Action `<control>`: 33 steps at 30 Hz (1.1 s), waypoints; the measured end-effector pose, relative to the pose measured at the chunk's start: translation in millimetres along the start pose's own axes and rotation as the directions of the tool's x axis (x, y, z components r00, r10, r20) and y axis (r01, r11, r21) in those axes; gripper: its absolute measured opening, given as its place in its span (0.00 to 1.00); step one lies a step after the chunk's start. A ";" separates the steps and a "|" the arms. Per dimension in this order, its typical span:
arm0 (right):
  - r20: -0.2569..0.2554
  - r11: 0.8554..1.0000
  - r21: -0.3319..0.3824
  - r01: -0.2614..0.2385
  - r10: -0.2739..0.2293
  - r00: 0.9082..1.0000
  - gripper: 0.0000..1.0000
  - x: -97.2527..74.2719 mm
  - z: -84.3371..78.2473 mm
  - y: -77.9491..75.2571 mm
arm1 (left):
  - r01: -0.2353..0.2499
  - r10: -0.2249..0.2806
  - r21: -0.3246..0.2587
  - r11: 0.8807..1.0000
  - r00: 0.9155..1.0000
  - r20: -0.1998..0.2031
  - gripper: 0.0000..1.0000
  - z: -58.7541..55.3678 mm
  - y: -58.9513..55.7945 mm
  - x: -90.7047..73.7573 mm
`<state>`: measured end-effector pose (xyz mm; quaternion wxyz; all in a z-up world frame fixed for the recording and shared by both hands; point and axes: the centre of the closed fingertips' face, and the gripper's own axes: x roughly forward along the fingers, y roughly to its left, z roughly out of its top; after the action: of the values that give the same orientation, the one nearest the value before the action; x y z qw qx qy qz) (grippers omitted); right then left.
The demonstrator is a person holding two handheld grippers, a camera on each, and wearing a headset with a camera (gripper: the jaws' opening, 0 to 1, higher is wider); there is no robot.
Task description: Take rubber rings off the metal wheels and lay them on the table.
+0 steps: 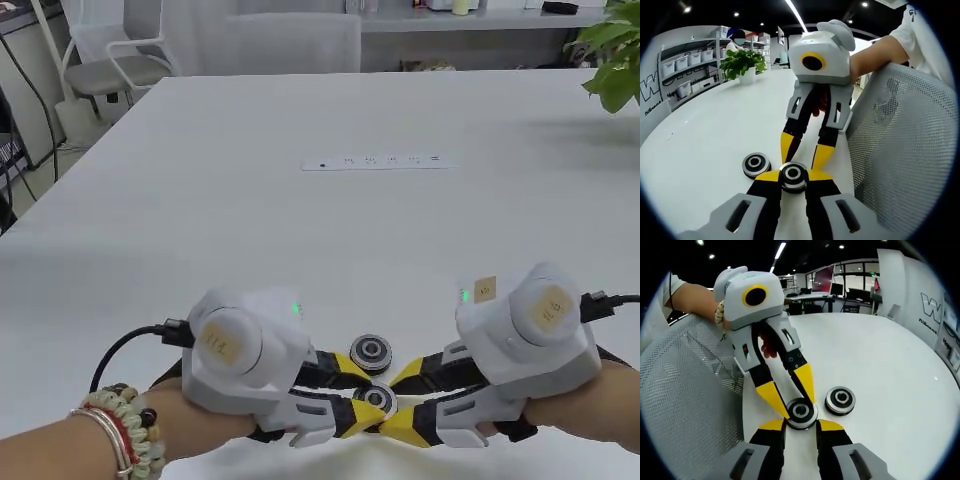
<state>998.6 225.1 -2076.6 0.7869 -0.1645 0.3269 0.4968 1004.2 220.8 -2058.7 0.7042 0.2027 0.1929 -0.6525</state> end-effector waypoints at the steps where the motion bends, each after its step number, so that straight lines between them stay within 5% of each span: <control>1: -0.001 1.000 0.001 0.000 0.000 1.000 0.21 -0.1 -0.1 0.1 | 0.000 0.000 0.003 1.000 1.000 0.001 0.13 0.1 -0.1 0.0; 33: -0.027 1.000 -0.025 -0.005 0.005 1.000 0.13 -2.6 -5.8 -0.8 | 0.022 -0.023 0.014 1.000 0.998 0.054 0.12 -0.3 0.4 -1.0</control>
<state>996.5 219.6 -2079.1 0.7790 -0.1802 0.3318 0.5005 1004.5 221.9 -2058.4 0.7005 0.1875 0.1717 -0.6668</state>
